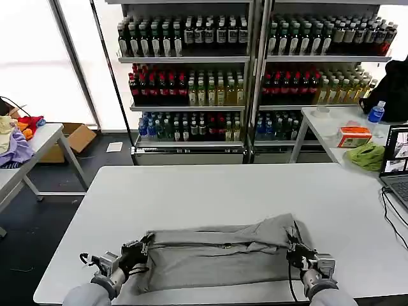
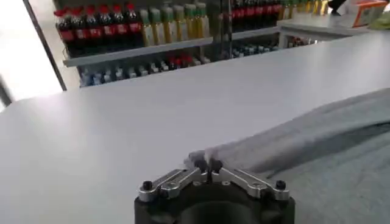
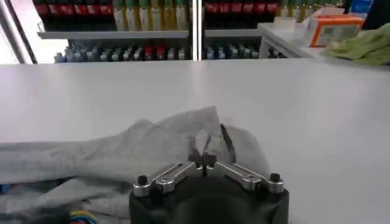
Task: Fold and organize the clothes.
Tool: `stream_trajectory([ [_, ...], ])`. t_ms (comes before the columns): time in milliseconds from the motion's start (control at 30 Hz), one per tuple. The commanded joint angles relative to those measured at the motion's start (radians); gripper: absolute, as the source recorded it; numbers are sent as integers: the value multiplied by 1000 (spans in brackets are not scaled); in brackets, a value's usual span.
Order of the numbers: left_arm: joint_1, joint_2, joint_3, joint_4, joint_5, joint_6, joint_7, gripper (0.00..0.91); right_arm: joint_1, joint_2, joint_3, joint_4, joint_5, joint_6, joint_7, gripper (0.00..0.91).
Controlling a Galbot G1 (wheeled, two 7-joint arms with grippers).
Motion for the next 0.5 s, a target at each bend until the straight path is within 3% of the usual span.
stream_trajectory([
  [33, 21, -10, -3, 3, 22, -3, 9, 10, -38, 6, -5, -1, -48, 14, 5, 0],
  [400, 5, -20, 10, 19, 35, -8, 6, 10, -90, 2, 21, 79, -86, 17, 10, 0],
  [433, 3, -22, 12, 18, 38, -8, 1, 161, -89, 1, 16, 68, -114, 22, 7, 0],
  [467, 0, -25, 13, 17, 38, -8, -3, 907, -87, 0, 11, 58, -119, 19, 4, 0],
  [500, -2, -27, 14, 16, 38, -10, -7, 907, -82, -5, -2, 35, -140, 15, 2, 0],
])
